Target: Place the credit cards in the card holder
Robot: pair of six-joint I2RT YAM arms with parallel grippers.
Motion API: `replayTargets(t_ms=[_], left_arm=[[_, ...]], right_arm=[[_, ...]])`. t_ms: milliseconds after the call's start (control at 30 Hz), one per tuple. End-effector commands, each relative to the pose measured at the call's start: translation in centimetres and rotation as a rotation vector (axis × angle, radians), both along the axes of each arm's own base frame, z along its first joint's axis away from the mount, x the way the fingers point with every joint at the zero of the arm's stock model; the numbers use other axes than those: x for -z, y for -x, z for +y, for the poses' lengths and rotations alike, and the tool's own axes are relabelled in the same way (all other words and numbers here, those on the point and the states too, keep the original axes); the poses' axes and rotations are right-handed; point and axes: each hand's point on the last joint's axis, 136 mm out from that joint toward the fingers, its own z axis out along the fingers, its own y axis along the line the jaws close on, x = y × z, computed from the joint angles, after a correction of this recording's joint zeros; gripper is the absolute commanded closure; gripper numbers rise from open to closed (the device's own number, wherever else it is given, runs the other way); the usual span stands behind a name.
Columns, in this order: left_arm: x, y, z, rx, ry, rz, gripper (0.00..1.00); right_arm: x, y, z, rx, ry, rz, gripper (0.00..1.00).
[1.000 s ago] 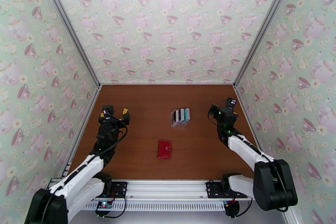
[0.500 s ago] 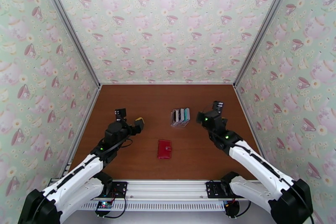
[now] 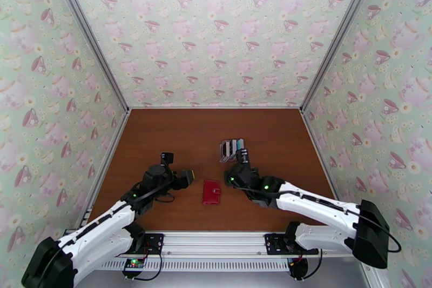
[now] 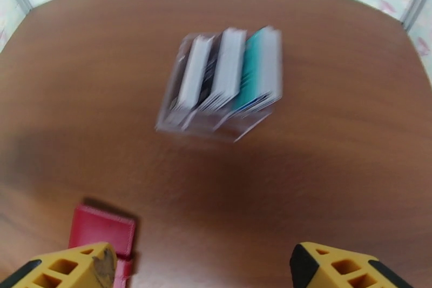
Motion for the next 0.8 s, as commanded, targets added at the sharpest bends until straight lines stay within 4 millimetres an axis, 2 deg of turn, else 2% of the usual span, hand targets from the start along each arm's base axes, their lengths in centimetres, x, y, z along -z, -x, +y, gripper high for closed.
replayTargets(t_ms=[0, 200, 333, 533, 767], left_arm=[[1.7, 2.0, -1.5, 0.069, 0.012, 0.099, 0.05], [4.0, 3.9, -3.4, 0.133, -0.005, 0.185, 0.11], [5.1, 4.8, -4.6, 0.167, -0.006, 0.222, 0.2], [6.5, 5.6, -5.8, 0.192, 0.008, 0.273, 0.31], [7.3, 6.1, -6.3, 0.203, 0.014, 0.291, 0.43]], right_arm=[[0.4, 1.0, 2.0, -0.011, -0.041, 0.052, 0.18], [2.7, 2.1, 4.0, -0.038, -0.057, 0.131, 0.33], [3.9, 2.8, 5.5, -0.068, -0.066, 0.171, 0.39], [5.4, 3.4, 7.6, -0.099, -0.054, 0.214, 0.45], [6.6, 3.3, 8.3, -0.087, -0.037, 0.236, 0.47]])
